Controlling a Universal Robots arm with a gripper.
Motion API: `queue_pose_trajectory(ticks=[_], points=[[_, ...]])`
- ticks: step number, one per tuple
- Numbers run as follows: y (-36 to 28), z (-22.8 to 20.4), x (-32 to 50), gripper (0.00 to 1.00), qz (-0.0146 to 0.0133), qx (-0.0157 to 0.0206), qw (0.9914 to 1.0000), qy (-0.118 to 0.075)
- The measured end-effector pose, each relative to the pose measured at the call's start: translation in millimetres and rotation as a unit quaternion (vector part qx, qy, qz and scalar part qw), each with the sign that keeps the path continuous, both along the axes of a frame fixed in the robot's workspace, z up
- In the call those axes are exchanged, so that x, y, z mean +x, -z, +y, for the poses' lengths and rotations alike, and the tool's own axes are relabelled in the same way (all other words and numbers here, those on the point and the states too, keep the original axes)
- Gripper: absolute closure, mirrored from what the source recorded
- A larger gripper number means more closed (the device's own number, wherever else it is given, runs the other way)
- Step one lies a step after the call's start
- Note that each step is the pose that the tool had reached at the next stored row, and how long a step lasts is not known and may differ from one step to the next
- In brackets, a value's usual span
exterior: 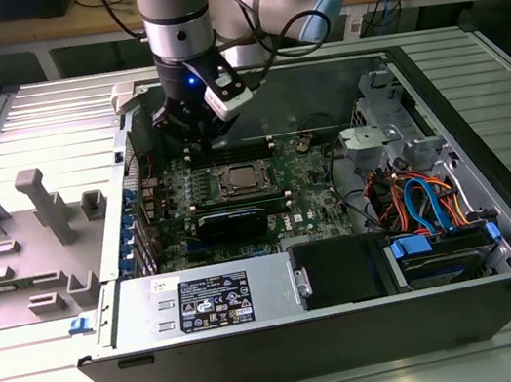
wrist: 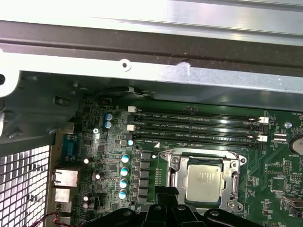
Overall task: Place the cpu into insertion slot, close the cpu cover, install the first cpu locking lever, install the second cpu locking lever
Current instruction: 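Install the first cpu locking lever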
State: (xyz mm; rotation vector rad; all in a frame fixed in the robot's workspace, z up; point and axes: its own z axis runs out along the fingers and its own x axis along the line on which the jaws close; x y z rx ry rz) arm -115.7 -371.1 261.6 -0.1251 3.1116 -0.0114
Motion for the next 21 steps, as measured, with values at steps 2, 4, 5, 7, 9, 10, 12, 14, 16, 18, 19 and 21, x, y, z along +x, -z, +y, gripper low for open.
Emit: queue_pose_trajectory(ticks=[2, 4, 5, 7, 9, 10, 12, 14, 16, 18, 19, 21], points=[[0.3, 0.0, -3.3, 0.89, 0.0, 0.0, 1.0, 0.0], [0.6, 0.0, -7.8, 0.89, 0.0, 0.0, 1.0, 0.0], [0.6, 0.0, -9.2, 0.89, 0.0, 0.0, 1.0, 0.0], [0.6, 0.0, -11.9, 0.89, 0.0, 0.0, 1.0, 0.0], [0.7, 0.4, -14.3, 0.89, 0.0, 0.0, 1.0, 0.0], [0.7, 0.8, -14.6, 0.89, 0.0, 0.0, 1.0, 0.0], [0.8, 2.2, -15.0, 0.89, 0.0, 0.0, 1.0, 0.0], [1.0, 3.2, -17.0, 0.89, 0.0, 0.0, 1.0, 0.0], [1.2, 6.0, -18.1, 0.89, 0.0, 0.0, 1.0, 0.0], [1.3, 8.3, -19.7, 0.89, 0.0, 0.0, 1.0, 0.0], [1.4, 9.2, -20.0, 0.89, 0.0, 0.0, 1.0, 0.0], [1.8, 12.2, -20.9, 0.89, 0.0, 0.0, 1.0, 0.0]])
